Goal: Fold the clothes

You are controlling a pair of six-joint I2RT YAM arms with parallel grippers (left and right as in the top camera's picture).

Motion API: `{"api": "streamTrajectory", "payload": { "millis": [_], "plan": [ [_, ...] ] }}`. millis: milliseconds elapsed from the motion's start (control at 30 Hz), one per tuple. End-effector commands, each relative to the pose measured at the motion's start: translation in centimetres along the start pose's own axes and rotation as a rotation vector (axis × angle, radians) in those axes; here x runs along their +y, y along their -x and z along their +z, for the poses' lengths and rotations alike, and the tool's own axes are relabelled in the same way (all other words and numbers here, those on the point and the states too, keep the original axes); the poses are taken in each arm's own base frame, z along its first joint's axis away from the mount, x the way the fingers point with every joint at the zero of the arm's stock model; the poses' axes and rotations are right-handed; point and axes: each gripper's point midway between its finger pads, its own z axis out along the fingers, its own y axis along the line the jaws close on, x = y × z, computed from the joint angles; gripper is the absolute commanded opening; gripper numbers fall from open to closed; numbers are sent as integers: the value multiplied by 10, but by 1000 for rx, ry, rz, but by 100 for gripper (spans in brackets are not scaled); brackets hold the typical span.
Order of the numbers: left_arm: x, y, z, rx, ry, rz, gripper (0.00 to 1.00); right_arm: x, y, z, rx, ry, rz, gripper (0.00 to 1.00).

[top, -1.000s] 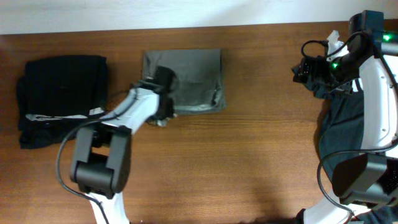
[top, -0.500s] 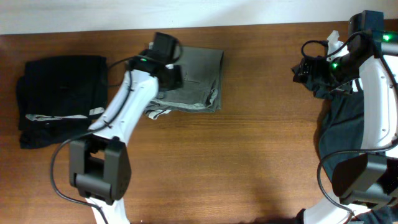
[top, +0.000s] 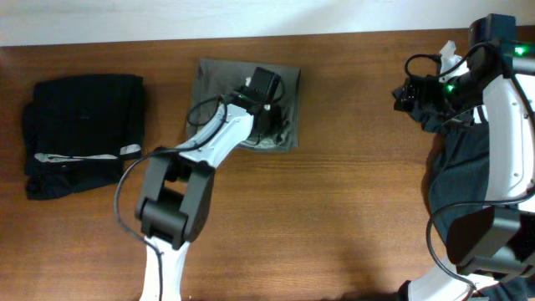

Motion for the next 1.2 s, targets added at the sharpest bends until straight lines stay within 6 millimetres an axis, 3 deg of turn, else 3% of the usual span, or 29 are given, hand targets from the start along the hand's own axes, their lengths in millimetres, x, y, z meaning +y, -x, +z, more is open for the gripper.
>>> {"api": "streamTrajectory", "payload": {
  "millis": [0,100,200,367,500,633,833,967,1033,1100,1167],
  "plan": [
    [9,-30,25,102,33,10,11,-4,1,1,1,-14,2,99],
    [18,-49,34,174,62,52,10,-4,1,1,1,-14,2,99],
    [28,-68,29,258,98,94,9,-4,1,1,1,-14,2,99],
    [52,-108,6,454,170,195,10,-4,1,1,1,-14,2,99],
    [90,-133,-21,591,357,236,10,-4,1,1,1,-14,2,99],
    [117,-131,-38,601,509,209,9,-4,1,1,1,-14,2,99],
    [116,-106,-68,507,470,139,11,-4,1,1,1,-14,2,99],
    [116,-82,-105,404,417,63,17,-4,1,1,1,-14,2,99],
    [117,-71,-124,348,378,-4,29,-4,1,1,1,-14,2,99],
    [122,-59,-140,294,345,-73,64,-4,1,1,1,-14,2,99],
    [128,-53,-148,269,323,-141,81,-4,1,1,1,-14,2,99]
  ]
}}
